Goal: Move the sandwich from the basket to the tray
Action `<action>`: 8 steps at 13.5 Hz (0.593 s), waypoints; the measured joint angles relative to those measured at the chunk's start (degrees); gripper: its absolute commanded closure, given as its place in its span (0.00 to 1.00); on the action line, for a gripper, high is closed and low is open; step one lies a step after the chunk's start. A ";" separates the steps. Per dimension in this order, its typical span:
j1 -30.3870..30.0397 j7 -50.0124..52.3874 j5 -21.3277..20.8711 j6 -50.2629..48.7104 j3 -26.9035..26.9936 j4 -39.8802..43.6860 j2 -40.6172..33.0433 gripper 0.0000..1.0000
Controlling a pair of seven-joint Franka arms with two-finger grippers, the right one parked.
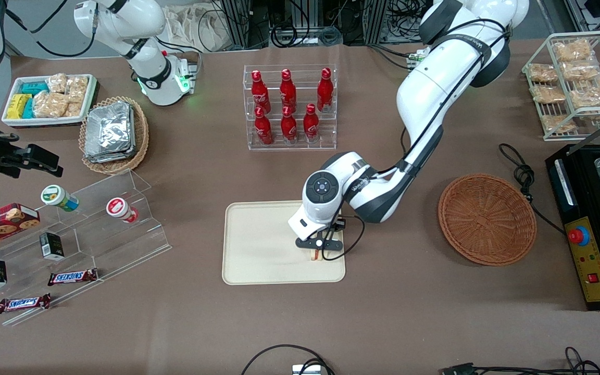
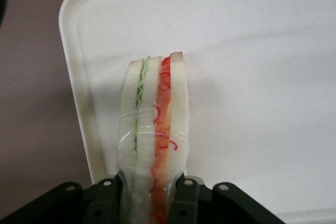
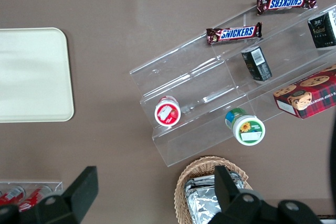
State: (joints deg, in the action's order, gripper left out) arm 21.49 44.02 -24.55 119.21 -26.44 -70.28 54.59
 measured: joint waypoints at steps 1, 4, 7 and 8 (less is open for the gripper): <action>0.01 0.41 0.00 0.11 0.00 0.03 0.01 0.00; 0.01 2.80 0.00 1.42 0.02 0.04 0.05 0.00; -0.02 4.32 0.00 1.75 0.02 0.41 0.05 0.00; -0.07 5.27 0.00 1.75 0.02 0.86 0.02 0.00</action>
State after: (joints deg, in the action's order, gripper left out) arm 21.42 49.29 -24.55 120.97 -26.42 -69.42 54.61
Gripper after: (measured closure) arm 0.000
